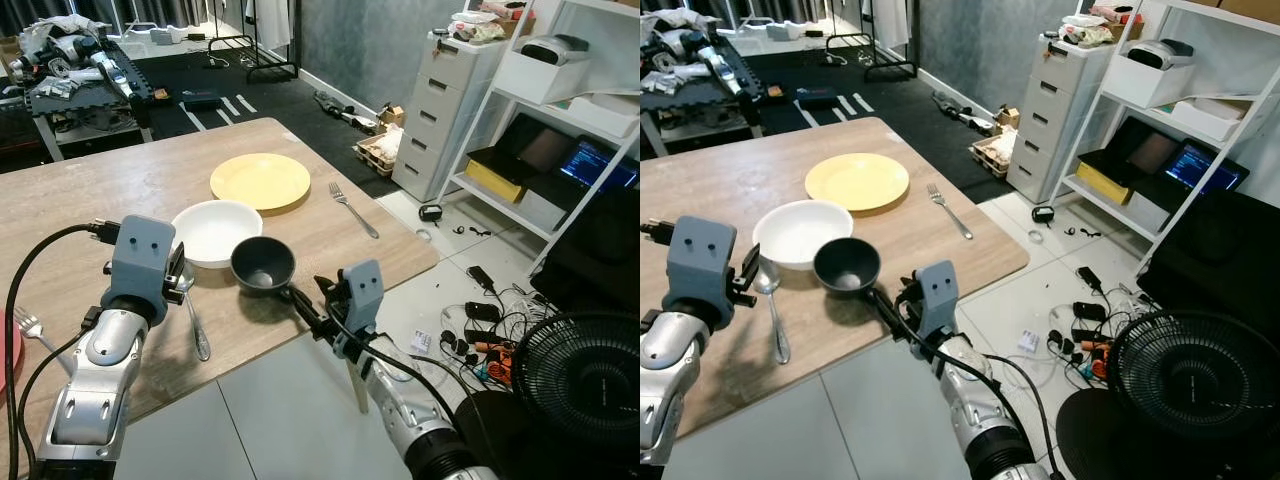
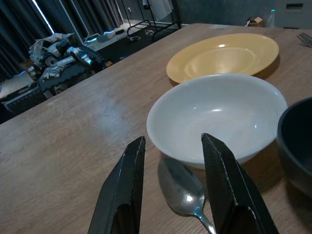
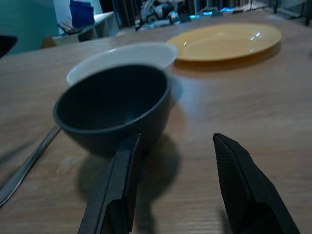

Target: Setting the table

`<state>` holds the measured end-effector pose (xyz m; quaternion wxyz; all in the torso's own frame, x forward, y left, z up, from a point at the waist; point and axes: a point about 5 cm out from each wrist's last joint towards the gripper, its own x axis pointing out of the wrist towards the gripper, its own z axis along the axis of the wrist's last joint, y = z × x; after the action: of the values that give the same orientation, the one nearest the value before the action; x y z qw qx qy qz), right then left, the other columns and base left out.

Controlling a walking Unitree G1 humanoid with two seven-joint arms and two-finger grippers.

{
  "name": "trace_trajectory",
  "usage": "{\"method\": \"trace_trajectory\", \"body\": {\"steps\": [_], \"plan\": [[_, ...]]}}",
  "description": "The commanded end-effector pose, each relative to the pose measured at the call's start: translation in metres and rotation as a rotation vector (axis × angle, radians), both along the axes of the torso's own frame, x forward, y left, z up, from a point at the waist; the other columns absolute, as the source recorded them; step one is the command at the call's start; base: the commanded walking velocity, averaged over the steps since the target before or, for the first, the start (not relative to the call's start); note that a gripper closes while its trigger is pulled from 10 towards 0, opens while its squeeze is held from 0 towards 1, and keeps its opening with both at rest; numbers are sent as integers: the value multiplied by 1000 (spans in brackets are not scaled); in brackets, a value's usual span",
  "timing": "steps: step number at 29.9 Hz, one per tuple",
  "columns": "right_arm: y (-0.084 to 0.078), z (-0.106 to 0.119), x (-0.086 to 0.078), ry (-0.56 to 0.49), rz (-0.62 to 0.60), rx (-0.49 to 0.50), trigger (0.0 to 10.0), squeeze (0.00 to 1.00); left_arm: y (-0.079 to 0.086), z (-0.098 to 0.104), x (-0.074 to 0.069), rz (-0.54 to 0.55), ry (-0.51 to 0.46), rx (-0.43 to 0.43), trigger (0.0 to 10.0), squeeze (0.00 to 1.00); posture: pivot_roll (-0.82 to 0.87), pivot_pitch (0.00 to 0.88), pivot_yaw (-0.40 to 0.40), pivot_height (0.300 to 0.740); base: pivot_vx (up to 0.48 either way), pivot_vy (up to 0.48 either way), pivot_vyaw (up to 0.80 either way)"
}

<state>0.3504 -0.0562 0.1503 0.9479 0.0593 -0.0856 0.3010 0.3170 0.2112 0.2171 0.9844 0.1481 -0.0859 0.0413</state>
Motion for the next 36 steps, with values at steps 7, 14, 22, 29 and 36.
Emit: {"method": "trace_trajectory", "body": {"steps": [7, 14, 22, 29, 36], "plan": [[4, -6, -21, -35, 96, -25, 10000, 0, 13, 2, -18, -19, 34, 30, 10000, 0, 198, 120, 69, 740, 0, 0, 0], [13, -11, -30, -50, 144, -59, 10000, 0, 1, -5, -46, -299, 104, 27, 10000, 0, 216, 125, 45, 740, 0, 0, 0], [21, -7, -25, -77, 115, -75, 10000, 0, -29, -17, -73, -633, 212, 55, 10000, 0, 218, 125, 41, 740, 0, 0, 0], [23, -5, -24, -73, 120, -76, 10000, 0, -29, -17, -74, -642, 223, 51, 10000, 0, 219, 126, 39, 740, 0, 0, 0], [30, -7, -19, -56, 99, -88, 10000, 0, -24, -20, -77, -611, 241, 24, 10000, 0, 236, 129, 30, 740, 0, 0, 0]]}}
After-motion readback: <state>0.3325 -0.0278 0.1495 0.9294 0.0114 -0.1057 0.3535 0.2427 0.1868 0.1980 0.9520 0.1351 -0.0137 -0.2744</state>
